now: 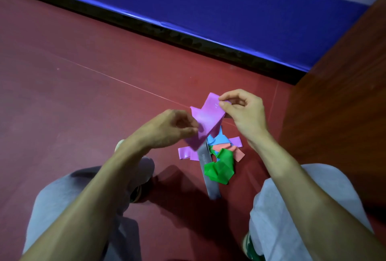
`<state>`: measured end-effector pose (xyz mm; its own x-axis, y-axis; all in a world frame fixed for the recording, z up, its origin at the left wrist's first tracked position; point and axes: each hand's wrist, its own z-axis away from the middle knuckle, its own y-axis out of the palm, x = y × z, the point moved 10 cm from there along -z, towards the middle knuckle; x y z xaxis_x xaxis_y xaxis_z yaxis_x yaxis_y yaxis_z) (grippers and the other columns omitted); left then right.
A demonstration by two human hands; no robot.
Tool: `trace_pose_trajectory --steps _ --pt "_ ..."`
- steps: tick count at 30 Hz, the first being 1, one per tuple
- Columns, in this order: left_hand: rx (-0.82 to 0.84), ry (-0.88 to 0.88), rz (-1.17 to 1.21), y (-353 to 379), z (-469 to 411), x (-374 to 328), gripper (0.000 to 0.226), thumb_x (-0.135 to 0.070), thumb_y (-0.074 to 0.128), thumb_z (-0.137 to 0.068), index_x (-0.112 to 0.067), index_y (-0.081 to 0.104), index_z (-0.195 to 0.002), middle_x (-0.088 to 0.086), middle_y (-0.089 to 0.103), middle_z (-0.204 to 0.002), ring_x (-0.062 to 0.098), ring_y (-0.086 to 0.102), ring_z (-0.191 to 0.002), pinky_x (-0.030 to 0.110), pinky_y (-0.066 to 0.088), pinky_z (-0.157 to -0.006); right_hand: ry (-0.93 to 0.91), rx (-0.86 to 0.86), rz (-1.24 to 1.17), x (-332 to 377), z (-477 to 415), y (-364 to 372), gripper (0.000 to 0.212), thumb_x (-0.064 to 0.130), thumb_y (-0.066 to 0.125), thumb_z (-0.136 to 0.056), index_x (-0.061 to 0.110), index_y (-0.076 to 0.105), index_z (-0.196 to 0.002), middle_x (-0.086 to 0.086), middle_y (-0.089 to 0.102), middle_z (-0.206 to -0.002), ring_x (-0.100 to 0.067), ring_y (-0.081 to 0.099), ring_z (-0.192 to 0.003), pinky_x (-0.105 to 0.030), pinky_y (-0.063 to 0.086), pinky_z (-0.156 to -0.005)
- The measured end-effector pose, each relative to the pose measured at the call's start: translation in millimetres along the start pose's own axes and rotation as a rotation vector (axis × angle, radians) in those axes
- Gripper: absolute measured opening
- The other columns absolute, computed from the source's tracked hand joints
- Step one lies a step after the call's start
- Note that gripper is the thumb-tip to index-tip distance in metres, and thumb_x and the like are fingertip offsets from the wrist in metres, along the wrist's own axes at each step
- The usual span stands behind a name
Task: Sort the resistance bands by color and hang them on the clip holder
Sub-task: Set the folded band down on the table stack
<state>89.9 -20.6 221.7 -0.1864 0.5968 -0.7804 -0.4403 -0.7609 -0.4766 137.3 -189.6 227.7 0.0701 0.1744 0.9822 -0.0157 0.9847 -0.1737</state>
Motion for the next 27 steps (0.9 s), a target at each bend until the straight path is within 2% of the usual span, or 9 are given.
trace_pose_trajectory --steps 2,4,9,11,14,17,21,24,27 --pt "-0.017 -0.009 -0.072 0 -3 3 0.011 -0.017 0.066 -0.088 -0.016 0.068 -0.098 0.001 0.070 -0.096 0.017 0.065 -0.093 0.032 0.051 -0.089 -0.038 0.041 0.051 3 0 4 0.028 -0.006 0.068 -0.079 0.021 0.063 -0.084 0.005 0.065 -0.076 0.000 0.057 -0.064 -0.016 0.049 -0.064" --pt "-0.112 -0.003 -0.103 -9 -6 5 0.021 -0.022 0.065 -0.089 -0.017 0.065 -0.109 0.001 0.068 -0.103 0.016 0.063 -0.098 0.033 0.050 -0.090 -0.070 0.105 0.090 6 2 12 0.032 -0.006 0.069 -0.079 0.025 0.063 -0.088 0.008 0.066 -0.078 0.004 0.057 -0.064 -0.013 0.048 -0.065" --pt "-0.279 0.129 -0.037 -25 -7 -10 0.045 -0.030 0.066 -0.087 -0.022 0.053 -0.130 -0.005 0.061 -0.120 0.007 0.058 -0.107 0.023 0.046 -0.092 -0.134 0.219 0.189 11 9 29 0.031 -0.004 0.071 -0.077 0.025 0.069 -0.084 0.014 0.069 -0.079 0.001 0.062 -0.071 -0.015 0.050 -0.072" --pt "-0.306 0.167 -0.064 -26 -5 -19 0.040 -0.030 0.068 -0.086 -0.020 0.060 -0.124 -0.009 0.065 -0.113 0.003 0.062 -0.100 0.017 0.048 -0.086 -0.144 0.252 0.175 13 11 33 0.028 -0.006 0.072 -0.076 0.020 0.070 -0.086 0.012 0.069 -0.079 0.001 0.063 -0.072 -0.013 0.049 -0.073" --pt "-0.360 0.177 -0.118 -29 -3 -21 0.018 -0.026 0.073 -0.082 -0.018 0.071 -0.098 -0.006 0.071 -0.087 0.002 0.066 -0.080 0.018 0.051 -0.073 -0.142 0.272 0.129 16 12 35 0.030 -0.009 0.072 -0.074 0.020 0.068 -0.083 0.011 0.069 -0.079 0.001 0.064 -0.072 -0.013 0.050 -0.072" --pt "-0.402 0.171 -0.145 -33 -1 -21 0.007 -0.025 0.074 -0.081 -0.019 0.072 -0.084 -0.007 0.067 -0.069 -0.003 0.060 -0.063 0.009 0.041 -0.057 -0.136 0.267 0.095 17 12 35 0.035 -0.007 0.074 -0.074 0.025 0.063 -0.083 0.008 0.069 -0.079 0.000 0.064 -0.072 -0.014 0.050 -0.071" --pt "-0.414 0.212 -0.183 -31 3 -30 0.005 -0.022 0.069 -0.086 -0.019 0.068 -0.083 -0.009 0.063 -0.066 0.000 0.058 -0.063 0.010 0.040 -0.057 -0.091 0.305 0.071 9 11 38 0.037 -0.003 0.074 -0.076 0.026 0.061 -0.094 0.004 0.069 -0.081 -0.004 0.063 -0.076 -0.014 0.048 -0.073" --pt "-0.410 0.234 -0.091 -31 5 -35 0.008 -0.015 0.063 -0.090 -0.020 0.063 -0.084 -0.008 0.063 -0.070 0.005 0.058 -0.063 0.013 0.043 -0.058 -0.055 0.378 0.124 0 13 44 0.045 0.001 0.076 -0.076 0.025 0.059 -0.109 0.006 0.071 -0.089 -0.009 0.065 -0.084 -0.025 0.051 -0.084" --pt "-0.395 0.284 0.023 -34 8 -42 0.006 -0.011 0.060 -0.092 -0.016 0.062 -0.088 0.000 0.064 -0.075 0.011 0.059 -0.066 0.018 0.047 -0.062 -0.034 0.418 0.149 -5 14 48 0.044 0.000 0.076 -0.074 0.017 0.062 -0.113 0.006 0.072 -0.097 -0.004 0.066 -0.089 -0.022 0.052 -0.084"
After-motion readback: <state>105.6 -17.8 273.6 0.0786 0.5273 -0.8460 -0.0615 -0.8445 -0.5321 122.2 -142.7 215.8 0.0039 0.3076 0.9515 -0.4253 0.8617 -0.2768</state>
